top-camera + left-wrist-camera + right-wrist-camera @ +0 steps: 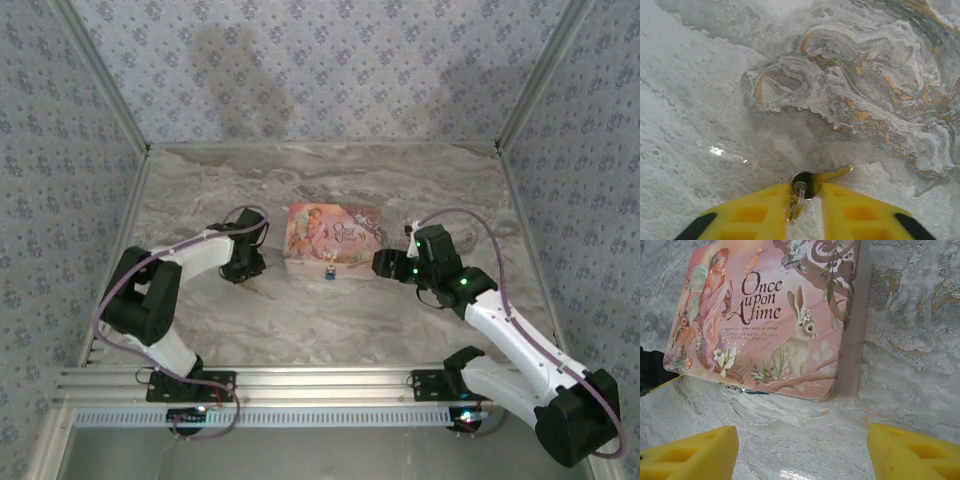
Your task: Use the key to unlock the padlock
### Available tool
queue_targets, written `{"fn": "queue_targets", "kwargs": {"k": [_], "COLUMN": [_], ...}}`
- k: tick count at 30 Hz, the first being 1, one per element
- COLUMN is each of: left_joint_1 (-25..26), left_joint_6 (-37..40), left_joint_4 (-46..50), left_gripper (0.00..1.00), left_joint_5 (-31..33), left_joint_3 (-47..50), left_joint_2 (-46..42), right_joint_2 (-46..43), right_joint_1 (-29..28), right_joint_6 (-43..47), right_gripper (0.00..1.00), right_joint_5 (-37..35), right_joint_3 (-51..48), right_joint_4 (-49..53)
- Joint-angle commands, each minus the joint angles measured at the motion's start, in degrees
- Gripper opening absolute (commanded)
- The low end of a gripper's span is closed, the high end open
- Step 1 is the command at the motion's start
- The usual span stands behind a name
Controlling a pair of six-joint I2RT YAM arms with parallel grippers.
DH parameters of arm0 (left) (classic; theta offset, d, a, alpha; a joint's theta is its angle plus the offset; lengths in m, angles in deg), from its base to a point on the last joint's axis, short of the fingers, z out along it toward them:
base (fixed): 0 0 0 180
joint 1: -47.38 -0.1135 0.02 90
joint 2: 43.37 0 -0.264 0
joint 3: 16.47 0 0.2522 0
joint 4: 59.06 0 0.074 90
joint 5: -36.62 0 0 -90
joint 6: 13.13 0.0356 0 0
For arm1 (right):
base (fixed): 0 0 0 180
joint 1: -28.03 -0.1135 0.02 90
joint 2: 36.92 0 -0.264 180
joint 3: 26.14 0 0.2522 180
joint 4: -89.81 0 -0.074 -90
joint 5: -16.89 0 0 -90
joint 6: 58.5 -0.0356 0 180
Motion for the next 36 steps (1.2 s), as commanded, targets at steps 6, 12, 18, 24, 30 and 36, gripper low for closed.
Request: {"fn": "queue_targets", "kwargs": {"k": [6,12,18,24,30,36], "left_joint_1": [-0.4,-0.5,-0.4,-0.1,2.6,6.7], "left_joint_6": [1.2,1.7,2.8,2.1,-1.1,-5.8], "left_joint_4": [1.1,1.5,4.6,5.5,4.3,0.8], "left_gripper": [0.01,0.0,0.0,0.0,0.0,0.0], "left_joint_5": [-0.2,-1.2,-3.2,-9.1,-15.2,-19.5], "left_joint_3": [0.3,0.9,-1.0,-3.5,-6.7,-10.0], "left_joint_2": [1.1,-2.7,-11.2,-18.6,-23.3,-24.4], "right_joint_2": [-1.4,-2.3,-2.6,-2.4,1.5,6.9], "right_joint_1": [0.5,0.5,-0.1,-2.9,-7.7,-14.7], "right_joint_6": [-1.0,-1.2,-1.2,-0.7,2.0,5.7], "right_gripper": [0.71,0.71,0.71,0.68,0.6,0.55], "right_joint_5": [0.1,0.2,1.6,7.5,14.6,13.2], "right_joint_3": [-0.9,-0.7,0.4,1.6,5.4,8.7], "right_joint_4": [0.9,1.1,0.6,-4.1,-8.6,-12.2]}}
